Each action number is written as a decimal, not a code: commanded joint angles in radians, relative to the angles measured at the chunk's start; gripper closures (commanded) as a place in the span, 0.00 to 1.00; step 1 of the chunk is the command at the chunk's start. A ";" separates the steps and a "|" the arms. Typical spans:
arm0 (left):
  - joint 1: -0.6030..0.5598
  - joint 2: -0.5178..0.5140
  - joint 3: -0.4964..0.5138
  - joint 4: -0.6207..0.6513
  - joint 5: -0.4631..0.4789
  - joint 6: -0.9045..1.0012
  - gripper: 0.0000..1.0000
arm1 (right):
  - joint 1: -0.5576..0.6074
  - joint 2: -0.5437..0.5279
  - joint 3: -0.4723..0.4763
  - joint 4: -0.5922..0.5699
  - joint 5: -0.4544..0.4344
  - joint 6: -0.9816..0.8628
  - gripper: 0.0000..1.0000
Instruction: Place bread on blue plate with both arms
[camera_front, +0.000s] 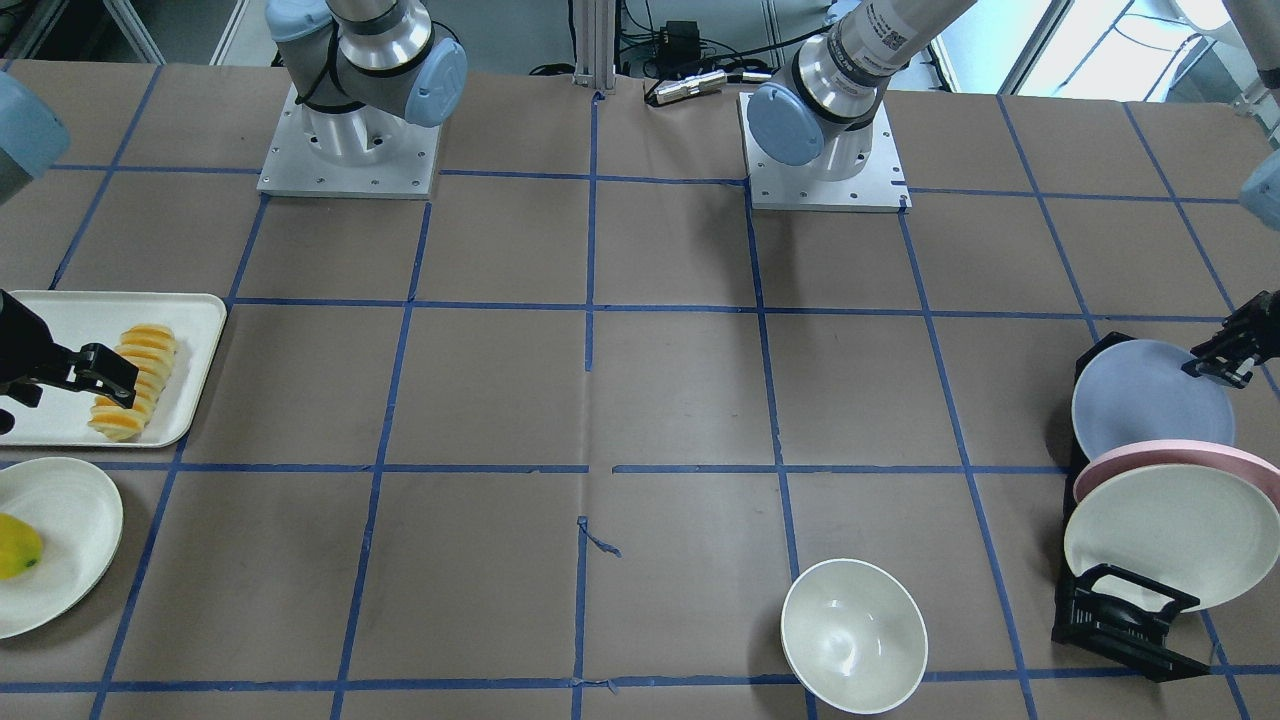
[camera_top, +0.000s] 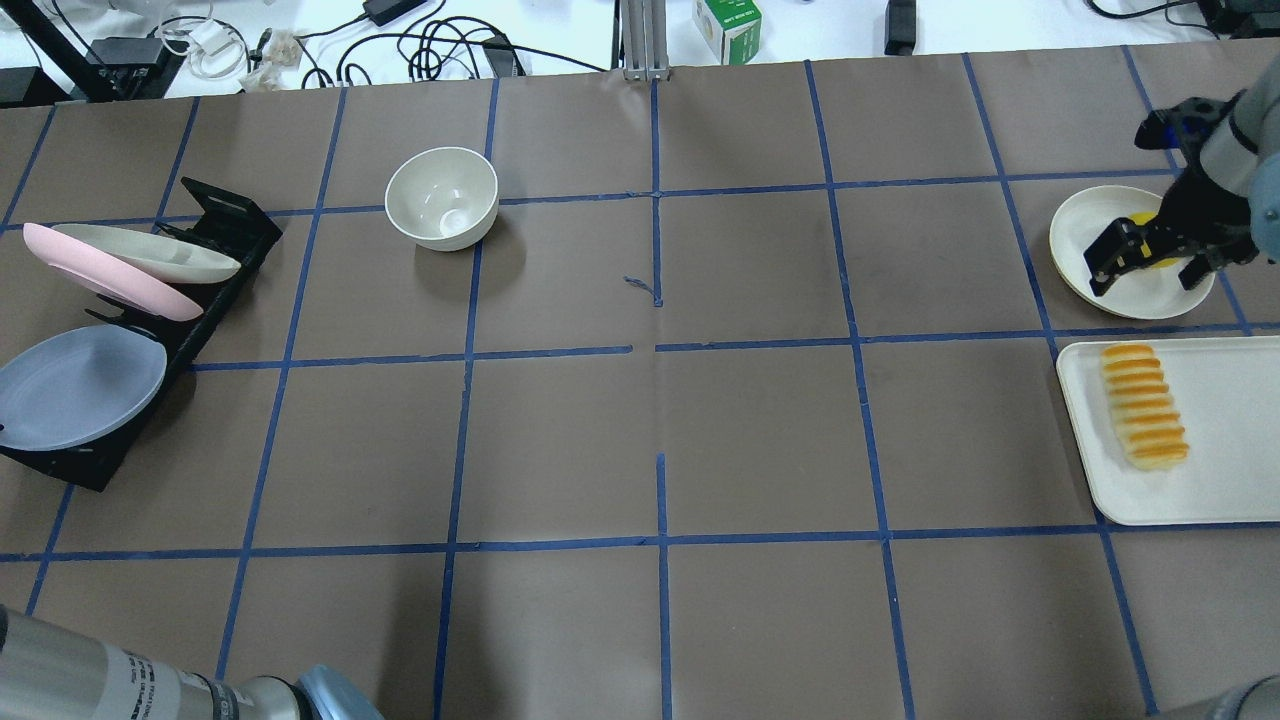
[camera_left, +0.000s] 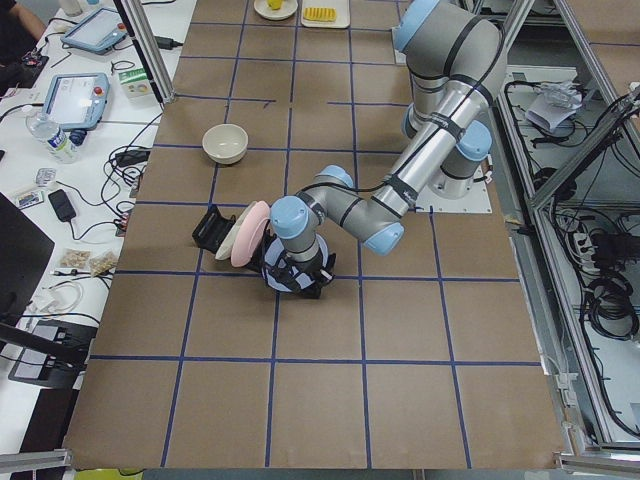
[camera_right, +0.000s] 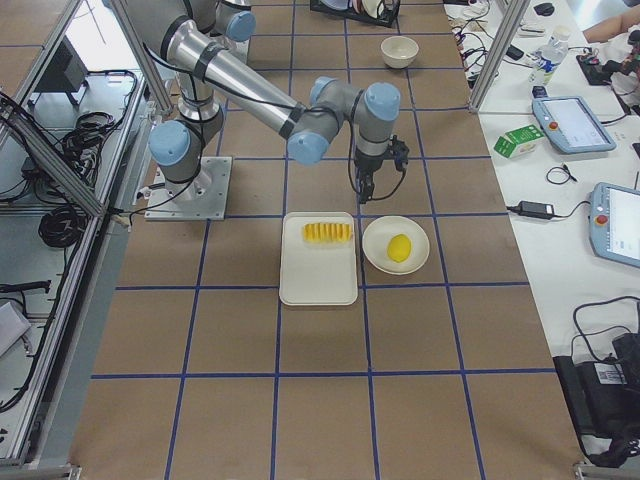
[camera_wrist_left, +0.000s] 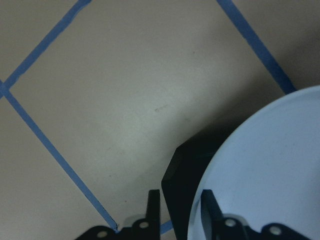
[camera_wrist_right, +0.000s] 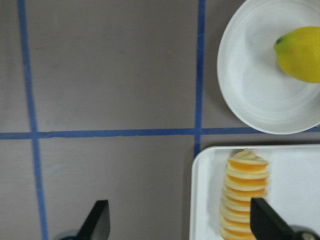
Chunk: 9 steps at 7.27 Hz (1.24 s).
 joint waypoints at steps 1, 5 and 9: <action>0.000 -0.001 0.003 0.001 -0.004 0.007 1.00 | -0.062 0.031 0.144 -0.159 -0.001 -0.066 0.00; -0.005 0.016 0.014 -0.008 -0.005 0.010 1.00 | -0.089 0.064 0.171 -0.167 -0.002 -0.109 0.00; -0.029 0.088 0.017 -0.078 -0.004 0.013 1.00 | -0.095 0.074 0.170 -0.167 -0.005 -0.215 0.55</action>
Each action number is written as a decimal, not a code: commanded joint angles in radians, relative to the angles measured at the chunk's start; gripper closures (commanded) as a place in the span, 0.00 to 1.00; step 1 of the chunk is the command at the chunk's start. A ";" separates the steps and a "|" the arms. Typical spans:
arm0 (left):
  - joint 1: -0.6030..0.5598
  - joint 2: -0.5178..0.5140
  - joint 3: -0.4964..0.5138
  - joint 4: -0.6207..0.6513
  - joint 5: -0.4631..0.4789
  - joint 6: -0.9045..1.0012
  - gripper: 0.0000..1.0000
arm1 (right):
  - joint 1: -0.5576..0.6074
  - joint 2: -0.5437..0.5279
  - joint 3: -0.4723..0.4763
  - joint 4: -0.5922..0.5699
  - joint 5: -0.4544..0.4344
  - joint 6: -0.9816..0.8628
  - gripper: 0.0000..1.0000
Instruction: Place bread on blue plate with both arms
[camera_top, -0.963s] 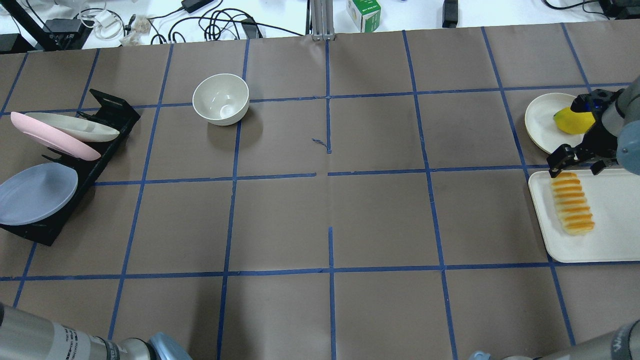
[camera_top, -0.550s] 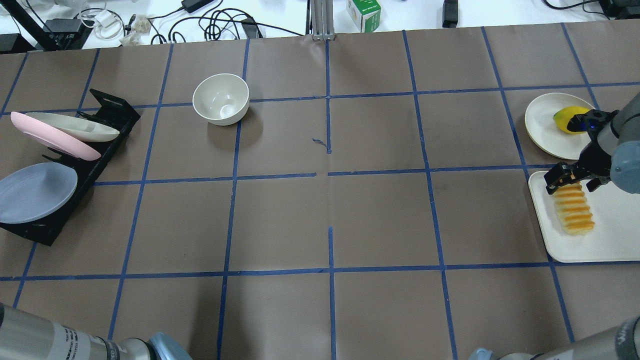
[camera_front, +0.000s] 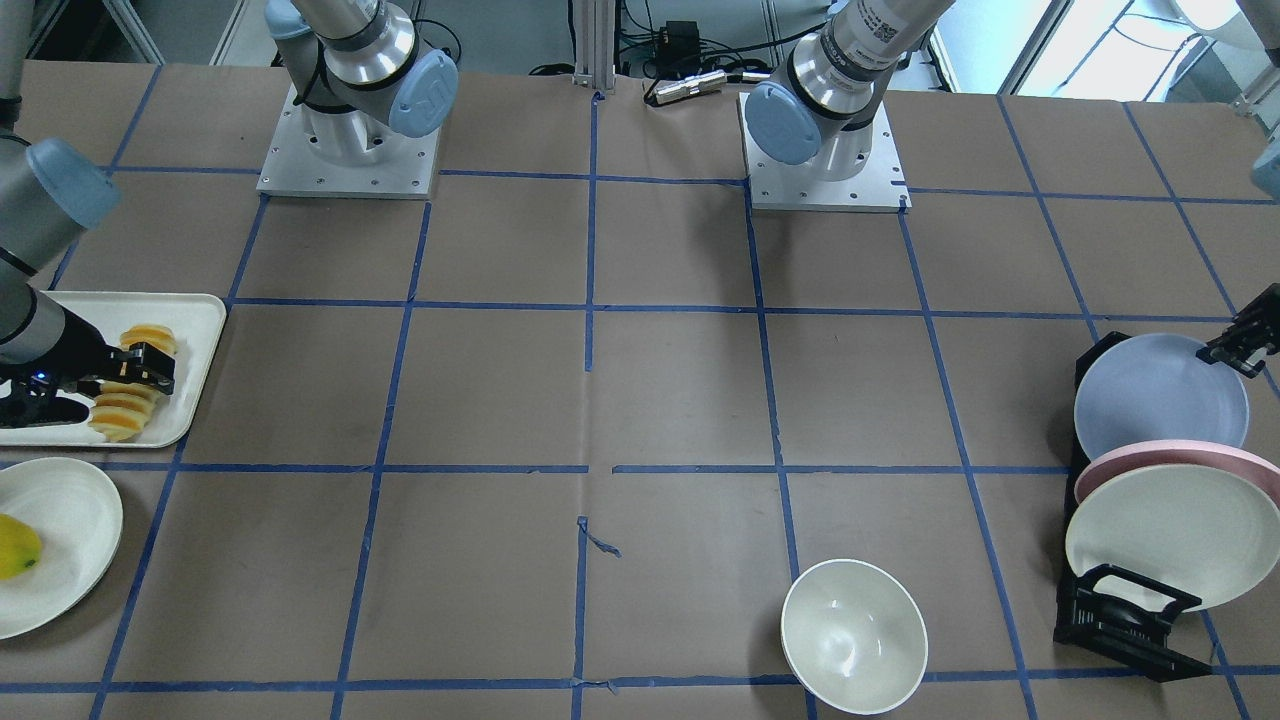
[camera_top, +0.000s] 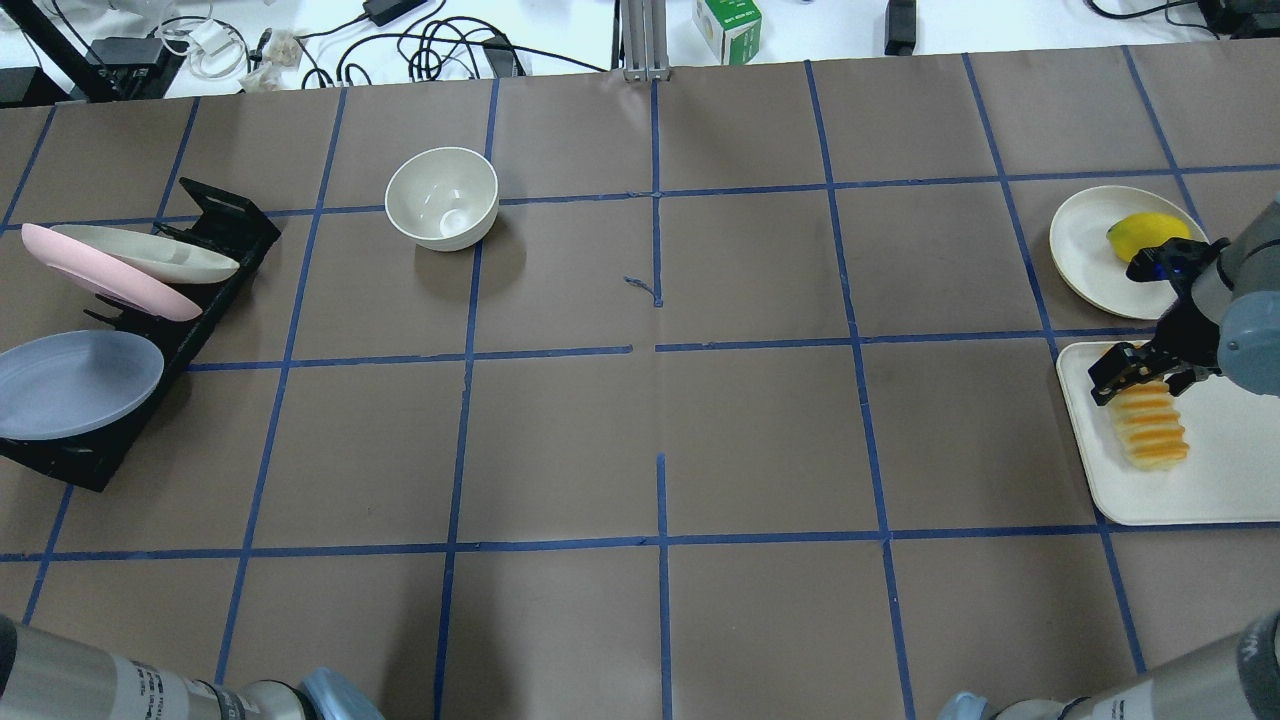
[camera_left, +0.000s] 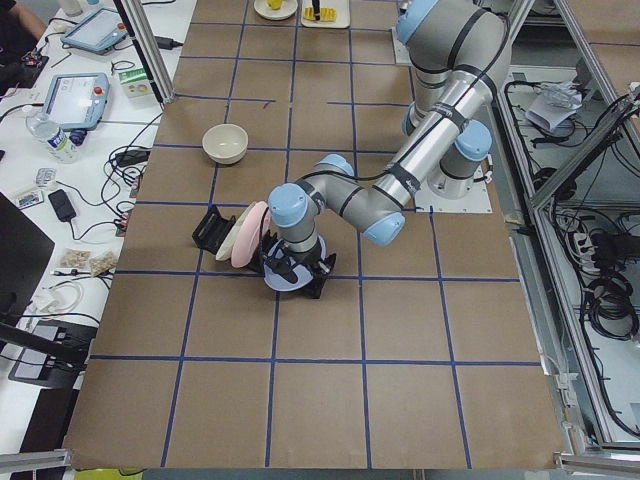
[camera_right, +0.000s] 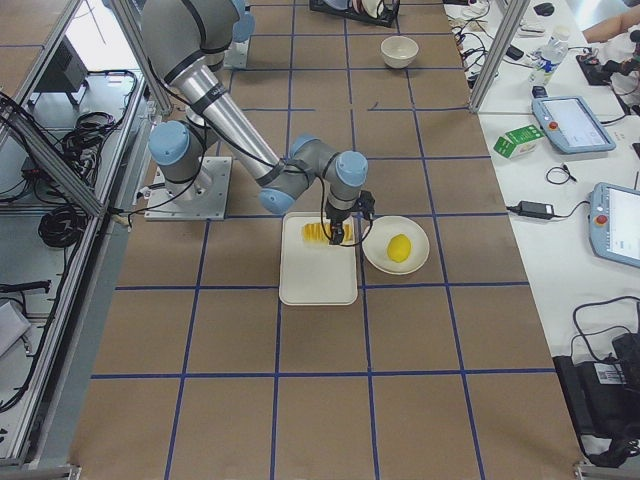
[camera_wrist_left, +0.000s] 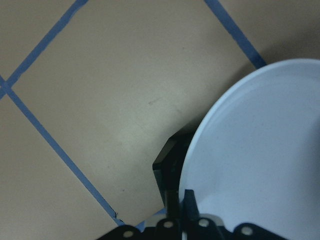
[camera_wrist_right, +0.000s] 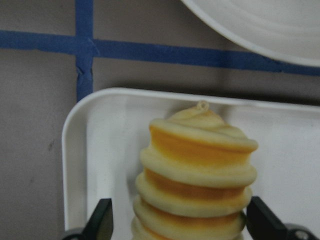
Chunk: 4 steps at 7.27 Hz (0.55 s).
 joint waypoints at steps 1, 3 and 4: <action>-0.005 0.045 0.000 -0.043 0.001 -0.002 1.00 | -0.001 -0.008 -0.012 0.011 -0.058 -0.022 0.87; 0.007 0.105 0.041 -0.141 0.016 0.012 1.00 | -0.001 -0.019 -0.026 0.023 -0.068 -0.021 1.00; 0.010 0.135 0.093 -0.233 0.080 0.014 1.00 | 0.001 -0.031 -0.041 0.027 -0.068 -0.019 1.00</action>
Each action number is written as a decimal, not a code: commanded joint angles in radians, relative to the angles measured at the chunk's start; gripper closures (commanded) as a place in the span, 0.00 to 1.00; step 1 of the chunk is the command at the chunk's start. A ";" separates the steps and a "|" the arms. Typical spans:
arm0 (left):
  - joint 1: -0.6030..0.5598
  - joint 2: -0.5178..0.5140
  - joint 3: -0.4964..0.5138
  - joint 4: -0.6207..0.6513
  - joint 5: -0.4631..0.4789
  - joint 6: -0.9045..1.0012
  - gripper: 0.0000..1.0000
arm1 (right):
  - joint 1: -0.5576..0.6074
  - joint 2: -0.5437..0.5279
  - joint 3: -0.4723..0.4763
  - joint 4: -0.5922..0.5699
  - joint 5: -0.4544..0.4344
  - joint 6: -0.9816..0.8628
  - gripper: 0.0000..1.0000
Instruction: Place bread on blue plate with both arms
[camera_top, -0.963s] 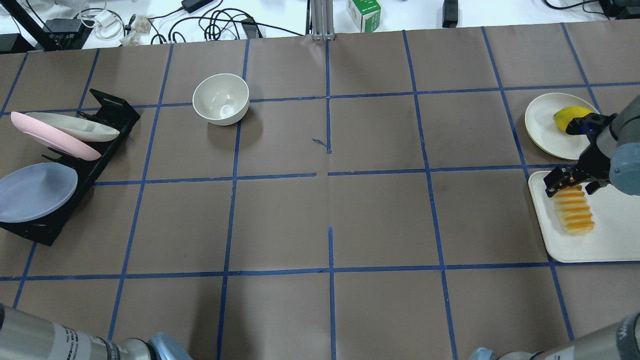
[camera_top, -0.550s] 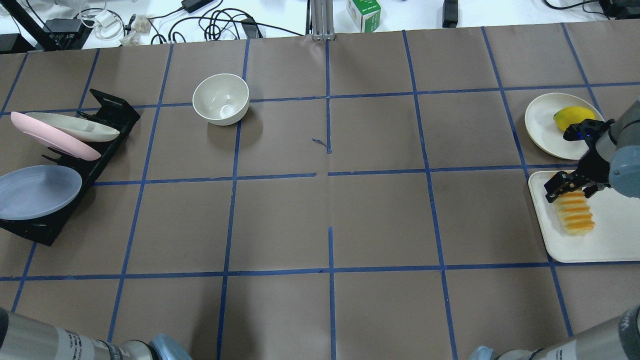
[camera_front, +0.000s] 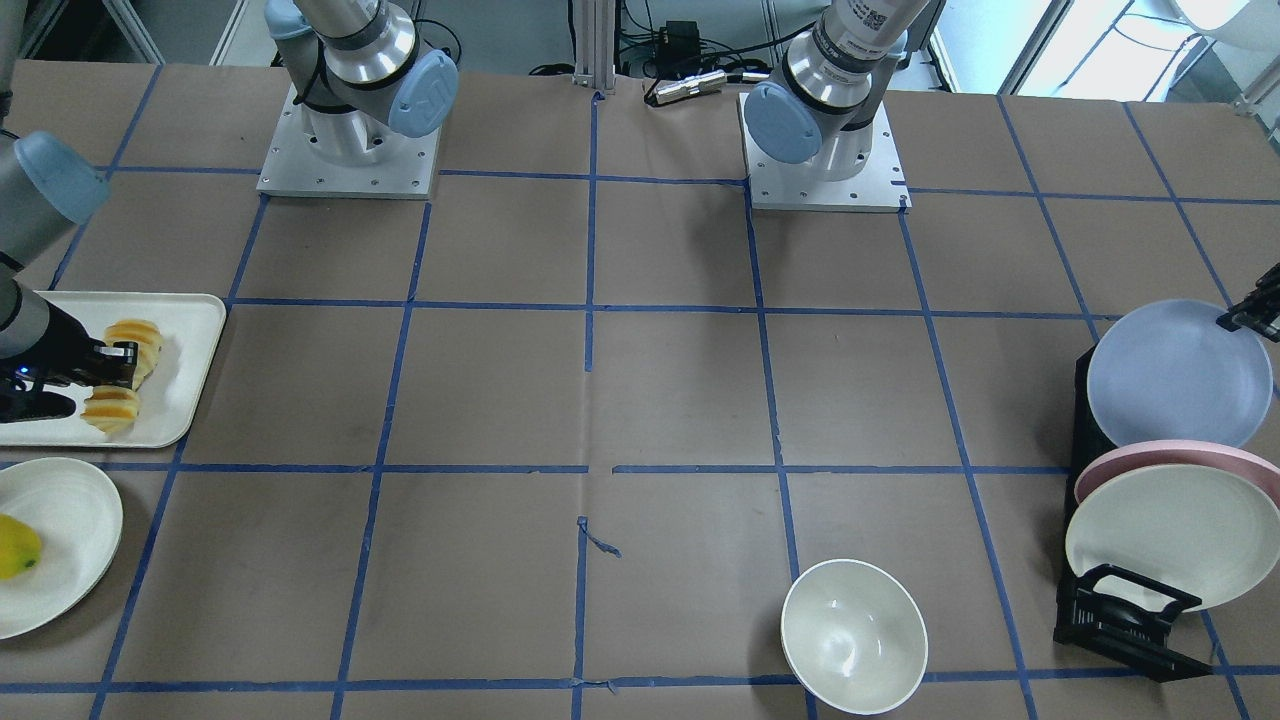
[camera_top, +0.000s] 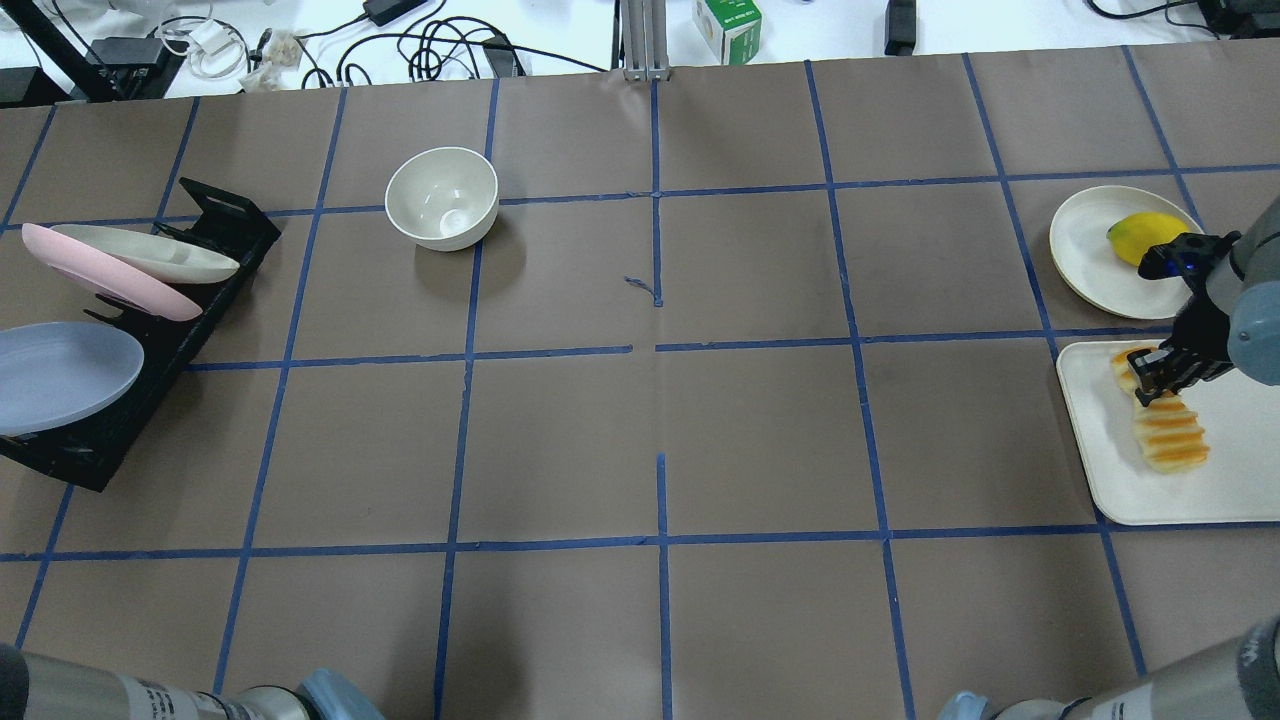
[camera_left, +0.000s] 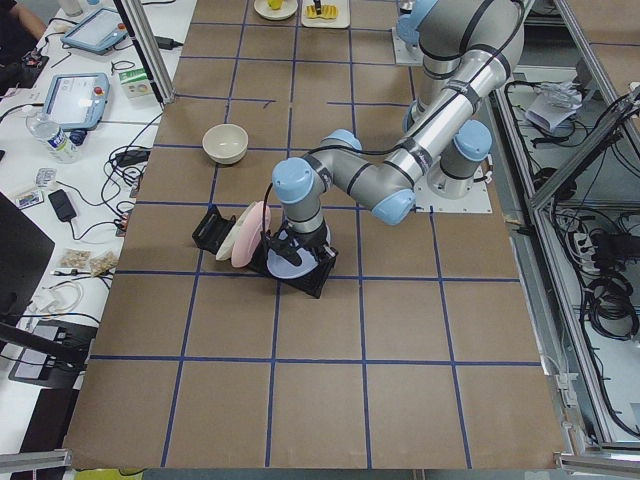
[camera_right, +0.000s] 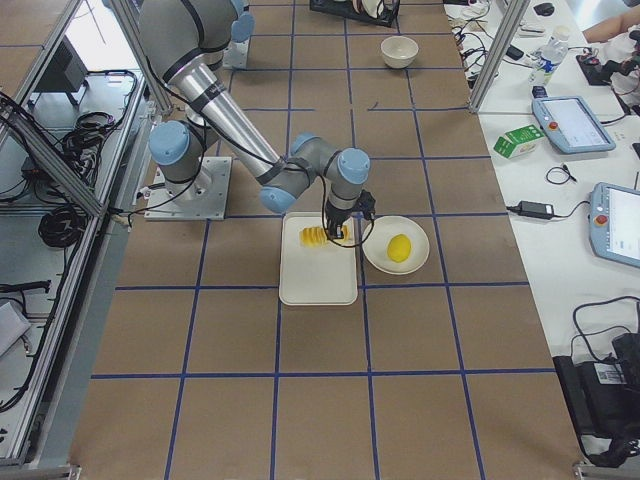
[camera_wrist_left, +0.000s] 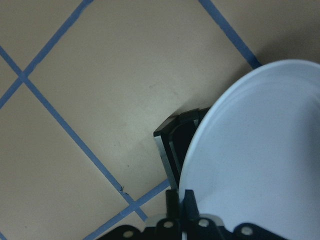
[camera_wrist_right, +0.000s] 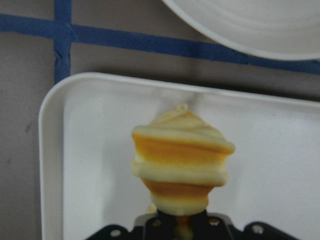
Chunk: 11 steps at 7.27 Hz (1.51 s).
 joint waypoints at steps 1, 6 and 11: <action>0.005 0.072 0.099 -0.232 0.062 0.017 1.00 | 0.004 -0.022 -0.034 0.025 0.004 0.001 1.00; -0.244 0.207 0.109 -0.481 -0.195 0.026 1.00 | 0.066 -0.031 -0.250 0.276 0.010 0.018 1.00; -0.781 0.129 0.002 -0.141 -0.354 0.004 1.00 | 0.303 -0.022 -0.399 0.427 0.031 0.393 1.00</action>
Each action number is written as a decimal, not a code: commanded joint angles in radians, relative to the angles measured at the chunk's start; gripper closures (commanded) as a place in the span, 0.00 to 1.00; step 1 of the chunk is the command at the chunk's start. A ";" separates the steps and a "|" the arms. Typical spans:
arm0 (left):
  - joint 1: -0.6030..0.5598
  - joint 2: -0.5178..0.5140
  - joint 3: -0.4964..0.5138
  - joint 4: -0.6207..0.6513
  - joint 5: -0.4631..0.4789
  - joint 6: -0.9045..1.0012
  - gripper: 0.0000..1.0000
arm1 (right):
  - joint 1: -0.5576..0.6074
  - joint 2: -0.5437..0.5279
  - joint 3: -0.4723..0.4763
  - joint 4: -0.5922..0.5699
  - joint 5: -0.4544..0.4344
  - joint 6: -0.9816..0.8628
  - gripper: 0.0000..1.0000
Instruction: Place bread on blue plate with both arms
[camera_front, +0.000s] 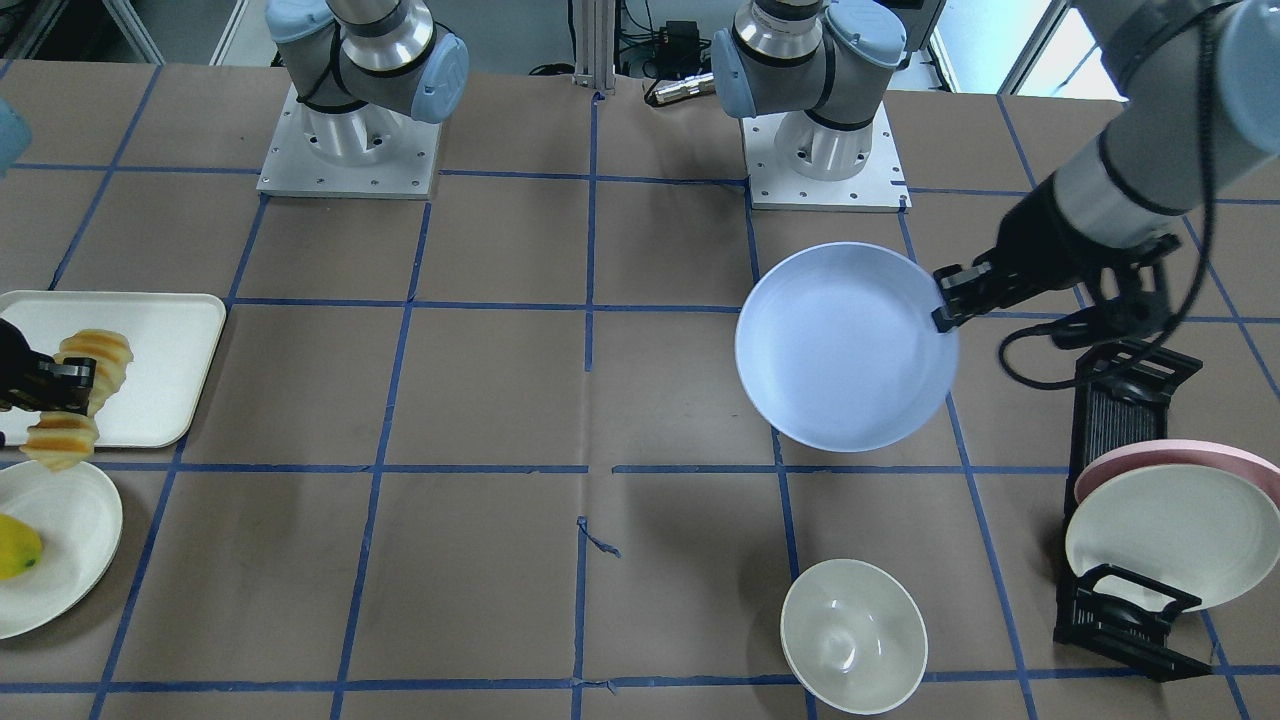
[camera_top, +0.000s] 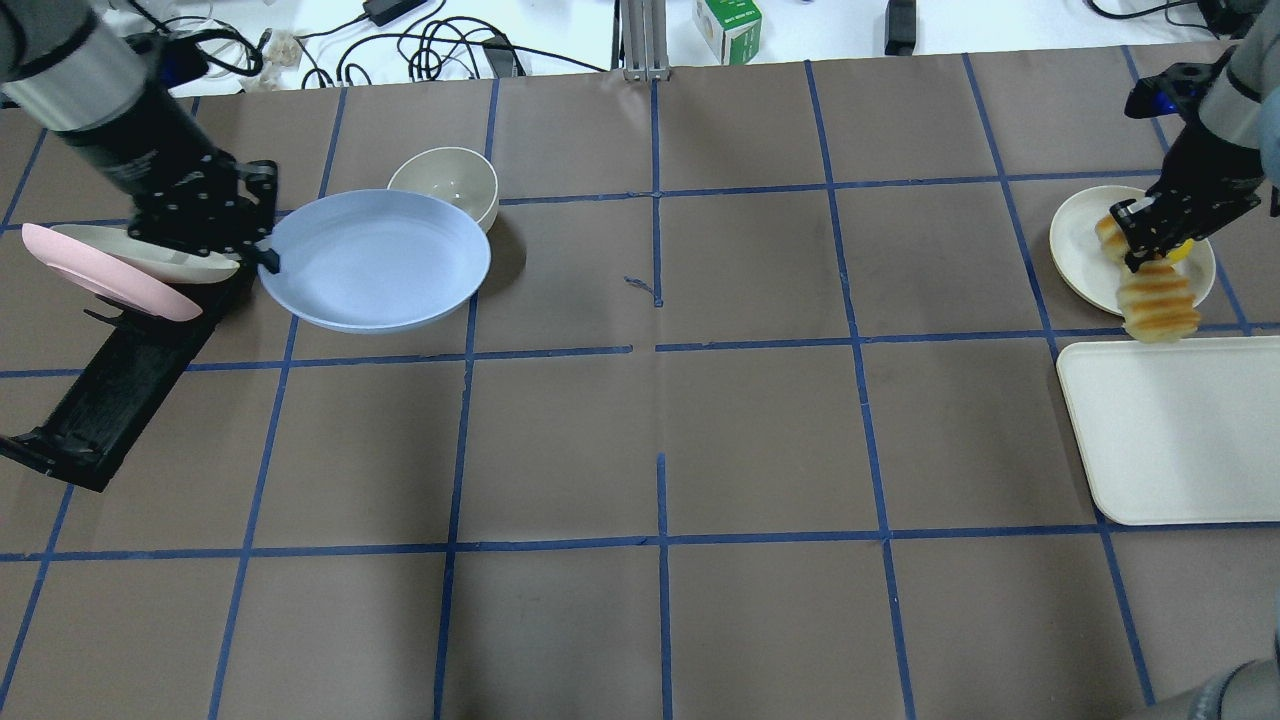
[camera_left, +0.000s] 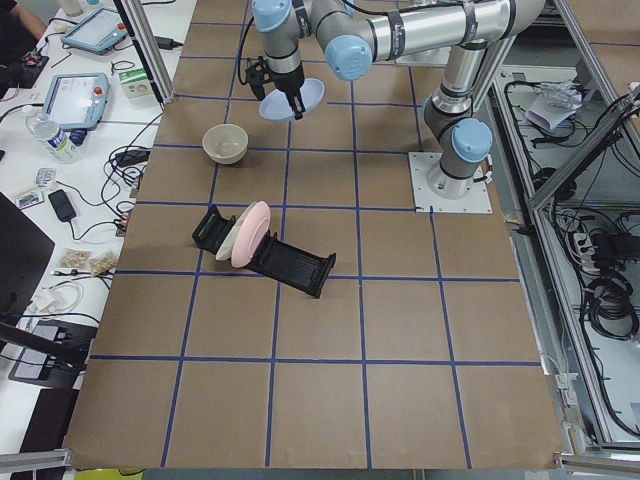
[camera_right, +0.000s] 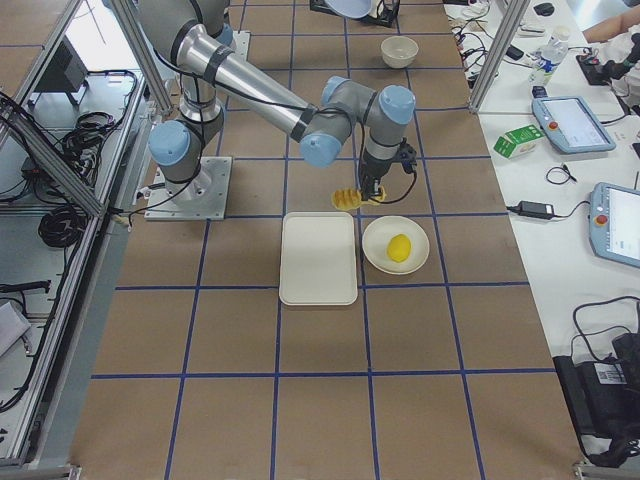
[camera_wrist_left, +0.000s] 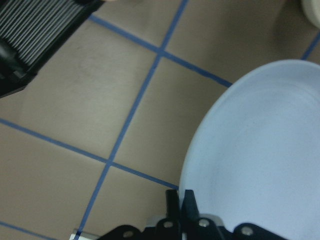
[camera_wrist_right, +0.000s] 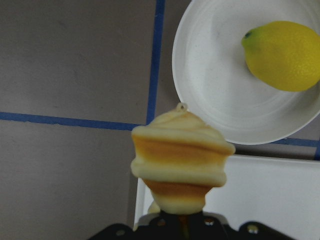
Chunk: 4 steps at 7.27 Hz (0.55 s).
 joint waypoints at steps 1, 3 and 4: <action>-0.168 -0.042 -0.143 0.294 -0.027 -0.048 1.00 | 0.118 0.003 -0.029 0.036 0.070 0.221 1.00; -0.227 -0.074 -0.246 0.479 -0.060 -0.211 1.00 | 0.185 0.005 -0.009 0.033 0.106 0.341 1.00; -0.247 -0.102 -0.296 0.579 -0.068 -0.217 1.00 | 0.230 0.018 -0.008 0.032 0.130 0.398 1.00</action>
